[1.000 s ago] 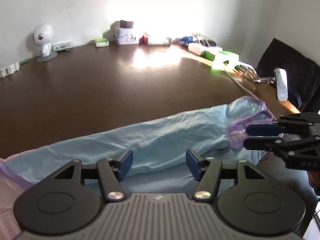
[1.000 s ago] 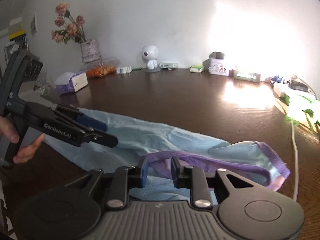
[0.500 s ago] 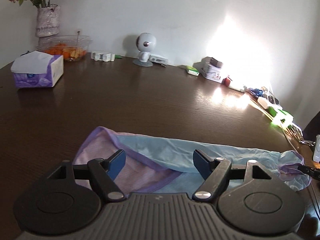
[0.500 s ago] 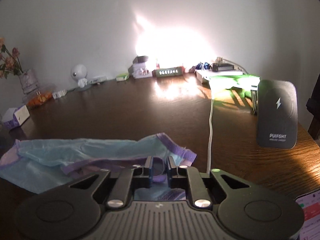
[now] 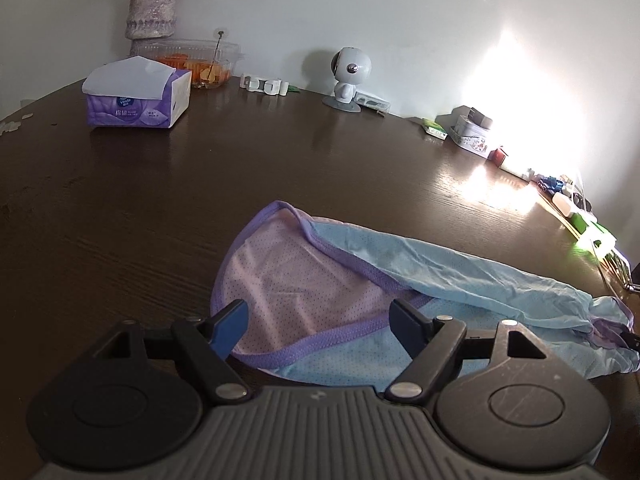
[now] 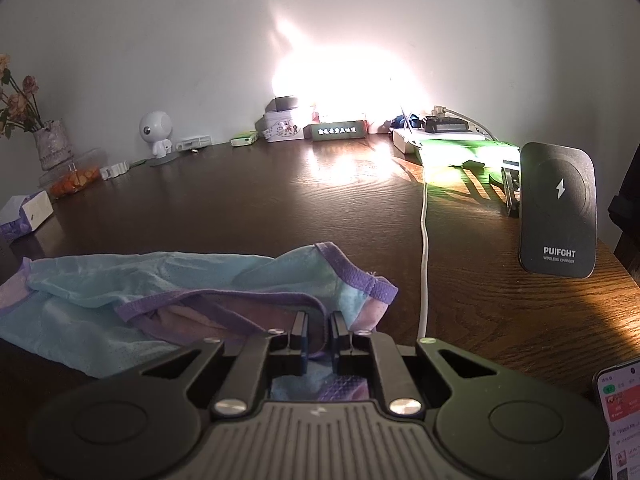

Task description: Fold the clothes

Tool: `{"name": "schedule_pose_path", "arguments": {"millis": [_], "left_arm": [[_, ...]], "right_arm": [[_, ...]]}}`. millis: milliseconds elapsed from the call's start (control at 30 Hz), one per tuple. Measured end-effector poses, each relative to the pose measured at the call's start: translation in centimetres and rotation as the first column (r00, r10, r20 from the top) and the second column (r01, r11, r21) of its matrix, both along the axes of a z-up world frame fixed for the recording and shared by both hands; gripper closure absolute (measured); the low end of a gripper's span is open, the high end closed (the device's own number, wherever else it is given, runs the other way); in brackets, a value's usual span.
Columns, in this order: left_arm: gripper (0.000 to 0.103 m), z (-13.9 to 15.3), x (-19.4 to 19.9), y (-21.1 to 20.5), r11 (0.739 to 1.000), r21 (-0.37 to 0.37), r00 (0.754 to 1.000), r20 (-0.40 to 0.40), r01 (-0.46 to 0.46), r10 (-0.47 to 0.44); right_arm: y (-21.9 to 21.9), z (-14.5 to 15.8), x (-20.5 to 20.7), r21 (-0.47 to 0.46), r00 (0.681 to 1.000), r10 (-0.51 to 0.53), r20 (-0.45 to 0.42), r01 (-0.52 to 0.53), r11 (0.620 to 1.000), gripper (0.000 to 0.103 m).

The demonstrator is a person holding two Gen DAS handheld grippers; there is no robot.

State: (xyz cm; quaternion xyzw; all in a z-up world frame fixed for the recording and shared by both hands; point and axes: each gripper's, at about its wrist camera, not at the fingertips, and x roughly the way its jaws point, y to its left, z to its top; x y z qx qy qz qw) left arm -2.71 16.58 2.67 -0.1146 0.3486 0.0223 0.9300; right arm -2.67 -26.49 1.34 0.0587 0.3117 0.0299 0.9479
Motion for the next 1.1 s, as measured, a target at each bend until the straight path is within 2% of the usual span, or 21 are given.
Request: {"name": "schedule_pose_path", "arguments": {"millis": [67, 200, 267, 333, 400, 433, 500, 567, 667, 700, 733, 833, 900, 967, 1033, 1100], "left_arm": [[0.024, -0.2, -0.2, 0.2, 1.000, 0.017, 1.000, -0.013, -0.024, 0.024], [0.024, -0.1, -1.1, 1.0, 0.996, 0.045, 0.997, -0.019, -0.077, 0.078], [0.024, -0.3, -1.4, 1.5, 0.993, 0.051, 0.994, -0.029, -0.108, 0.110], [0.025, -0.7, -1.5, 1.8, 0.991, 0.046, 0.991, -0.037, -0.127, 0.129], [0.030, -1.1, -1.7, 1.7, 0.990, 0.036, 0.991, -0.025, -0.134, 0.135], [0.031, -1.2, -1.9, 1.5, 0.990, 0.049, 0.991, -0.015, -0.135, 0.136], [0.037, -1.4, -2.0, 0.9, 0.987, 0.084, 0.991, -0.003, -0.134, 0.134], [0.039, -1.6, -2.2, 0.3, 0.984, 0.124, 0.991, 0.007, -0.131, 0.131], [0.040, -1.8, -2.5, -0.2, 0.979, 0.152, 0.991, 0.022, -0.136, 0.134], [0.040, -1.9, -2.5, -0.3, 0.978, 0.159, 0.990, 0.025, -0.138, 0.136], [0.040, -1.9, -2.5, -0.5, 0.975, 0.173, 0.991, 0.025, -0.136, 0.134], [0.040, -2.1, -2.5, -0.9, 0.971, 0.201, 0.992, 0.029, -0.126, 0.122], [0.040, -2.2, -2.7, -0.9, 0.973, 0.199, 0.993, 0.032, -0.116, 0.112], [0.040, -2.1, -2.6, -0.7, 0.975, 0.194, 0.994, 0.031, -0.107, 0.103], [0.040, -2.2, -2.4, -0.7, 0.975, 0.202, 0.995, 0.026, -0.096, 0.093], [0.040, -2.2, -2.3, -0.5, 0.976, 0.198, 0.996, 0.028, -0.092, 0.088]], "right_arm": [[0.0, 0.2, 0.0, -0.001, 1.000, 0.005, -0.004, -0.005, 1.000, 0.083], [0.8, 1.9, 0.1, -0.001, 0.998, 0.051, 0.026, -0.051, 0.999, 0.078], [3.1, 3.9, 1.1, -0.029, 0.985, 0.162, 0.058, -0.161, 0.987, 0.078], [6.2, 5.8, 2.6, -0.073, 0.951, 0.298, 0.080, -0.293, 0.953, 0.078], [11.6, 7.5, 4.9, -0.145, 0.878, 0.474, 0.067, -0.461, 0.875, 0.078], [14.8, 7.9, 6.0, -0.187, 0.830, 0.555, 0.049, -0.538, 0.822, 0.078], [21.6, 8.0, 7.9, -0.258, 0.718, 0.696, 0.002, -0.672, 0.694, 0.077], [27.9, 7.3, 9.8, -0.299, 0.613, 0.789, -0.050, -0.763, 0.573, 0.077], [35.0, 6.2, 12.7, -0.315, 0.511, 0.852, -0.115, -0.832, 0.457, 0.077], [37.0, 5.7, 13.8, -0.300, 0.482, 0.865, -0.141, -0.853, 0.427, 0.076], [38.4, 5.0, 15.0, -0.271, 0.466, 0.868, -0.169, -0.869, 0.414, 0.077], [40.6, 3.0, 16.9, -0.227, 0.458, 0.859, -0.229, -0.883, 0.410, 0.079], [40.8, 2.5, 17.7, -0.180, 0.461, 0.857, -0.229, -0.885, 0.429, 0.089], [40.6, 2.5, 18.2, -0.175, 0.492, 0.841, -0.226, -0.870, 0.462, 0.101], [40.8, 2.5, 18.5, -0.202, 0.525, 0.821, -0.225, -0.849, 0.488, 0.101], [40.6, 2.5, 18.7, -0.195, 0.538, 0.814, -0.218, -0.842, 0.504, 0.101]]}}
